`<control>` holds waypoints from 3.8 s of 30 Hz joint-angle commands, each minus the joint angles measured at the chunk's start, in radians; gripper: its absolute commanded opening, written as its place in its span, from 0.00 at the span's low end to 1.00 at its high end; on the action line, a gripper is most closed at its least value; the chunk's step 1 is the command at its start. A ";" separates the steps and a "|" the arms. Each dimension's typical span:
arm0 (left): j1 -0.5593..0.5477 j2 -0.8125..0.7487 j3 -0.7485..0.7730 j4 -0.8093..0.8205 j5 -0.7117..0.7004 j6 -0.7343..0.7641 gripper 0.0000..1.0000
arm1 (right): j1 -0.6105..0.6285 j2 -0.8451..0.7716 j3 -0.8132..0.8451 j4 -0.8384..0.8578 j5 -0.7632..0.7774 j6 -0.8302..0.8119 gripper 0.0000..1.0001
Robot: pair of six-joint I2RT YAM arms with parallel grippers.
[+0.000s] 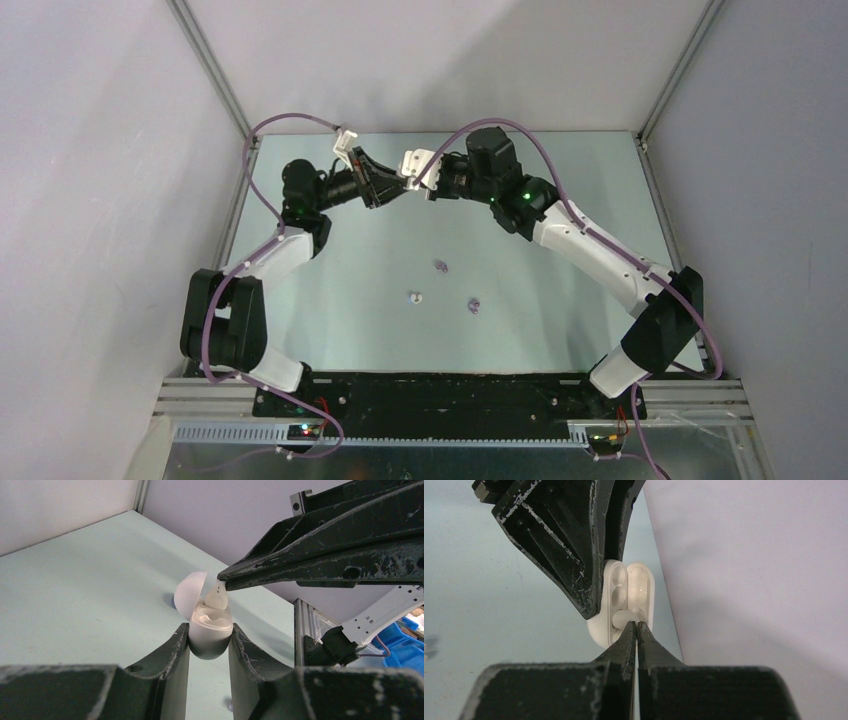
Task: Insert the wireless bluetooth earbuds into the charging case
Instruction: Insert the right earbud into the right side groove of the charging case, then pick up the left earbud from the center of the board.
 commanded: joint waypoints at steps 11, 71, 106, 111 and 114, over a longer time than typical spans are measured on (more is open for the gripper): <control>0.009 -0.022 0.036 0.059 -0.037 -0.038 0.00 | 0.021 -0.017 -0.011 0.065 0.033 0.069 0.00; 0.125 -0.446 -0.199 -0.329 -0.097 0.266 0.00 | -0.177 0.000 -0.150 -0.358 -0.281 0.332 0.27; 0.319 -0.913 -0.333 -0.771 -0.383 0.236 0.00 | 0.177 0.218 -0.284 -0.247 -0.105 -0.147 0.45; 0.333 -0.923 -0.320 -0.799 -0.373 0.236 0.00 | 0.193 0.265 -0.267 -0.244 -0.111 -0.161 0.45; 0.334 -0.925 -0.320 -0.794 -0.373 0.219 0.00 | 0.203 0.307 -0.249 -0.252 -0.104 -0.170 0.44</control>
